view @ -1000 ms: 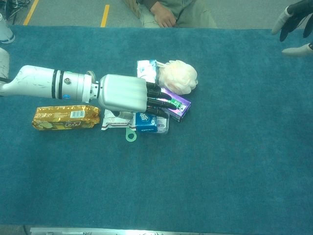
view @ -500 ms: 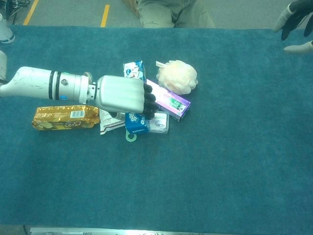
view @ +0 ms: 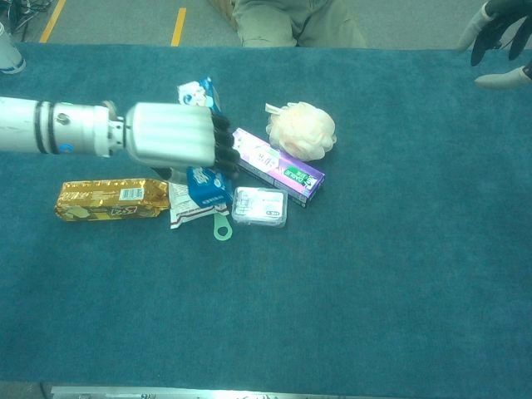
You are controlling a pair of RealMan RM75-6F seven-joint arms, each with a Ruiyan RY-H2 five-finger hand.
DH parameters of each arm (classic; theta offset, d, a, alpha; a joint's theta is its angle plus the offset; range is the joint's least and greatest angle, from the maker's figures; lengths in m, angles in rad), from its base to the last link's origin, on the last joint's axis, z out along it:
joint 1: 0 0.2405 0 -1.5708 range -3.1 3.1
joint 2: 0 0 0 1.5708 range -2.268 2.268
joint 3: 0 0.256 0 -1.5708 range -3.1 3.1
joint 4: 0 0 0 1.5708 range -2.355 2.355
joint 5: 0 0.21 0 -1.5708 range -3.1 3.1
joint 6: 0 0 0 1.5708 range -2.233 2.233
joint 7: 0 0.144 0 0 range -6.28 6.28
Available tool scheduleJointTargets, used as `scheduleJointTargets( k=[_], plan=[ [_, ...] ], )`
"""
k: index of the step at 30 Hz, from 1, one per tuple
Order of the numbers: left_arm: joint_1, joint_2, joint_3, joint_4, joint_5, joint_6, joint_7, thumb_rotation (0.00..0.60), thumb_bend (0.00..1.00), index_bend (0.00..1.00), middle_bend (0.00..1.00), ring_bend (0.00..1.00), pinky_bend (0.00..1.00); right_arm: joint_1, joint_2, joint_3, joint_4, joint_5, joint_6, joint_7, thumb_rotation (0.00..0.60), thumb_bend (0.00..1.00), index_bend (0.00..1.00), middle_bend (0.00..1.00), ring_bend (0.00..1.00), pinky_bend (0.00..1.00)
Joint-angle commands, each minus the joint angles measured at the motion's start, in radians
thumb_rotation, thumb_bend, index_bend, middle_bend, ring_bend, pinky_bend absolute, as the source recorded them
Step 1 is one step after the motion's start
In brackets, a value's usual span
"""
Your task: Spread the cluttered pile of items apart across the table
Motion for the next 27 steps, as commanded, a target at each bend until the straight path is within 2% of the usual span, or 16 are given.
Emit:
scheduleJointTargets(
  k=[1, 14, 27],
  plan=[
    [0.035, 0.06, 0.005, -0.042, -0.03, 0.014, 0.029, 0.6, 0.37, 0.48, 0.36, 0.36, 0.57, -0.001, 0.0, 0.003, -0.005, -0.002, 0.003, -0.002, 0.473, 0.22, 0.34, 0.44, 0.29, 0.39],
    [0.168, 0.189, 0.053, -0.108, -0.081, 0.026, 0.091, 0.6, 0.37, 0.48, 0.36, 0.36, 0.57, -0.002, -0.006, 0.014, -0.029, -0.012, 0.005, -0.018, 0.472, 0.22, 0.34, 0.45, 0.29, 0.39],
    [0.206, 0.234, 0.091, -0.192, -0.047, -0.03, 0.137, 0.6, 0.37, 0.48, 0.36, 0.36, 0.57, -0.004, -0.006, 0.017, -0.039, -0.008, 0.004, -0.034, 0.471, 0.22, 0.34, 0.45, 0.29, 0.39]
  ],
)
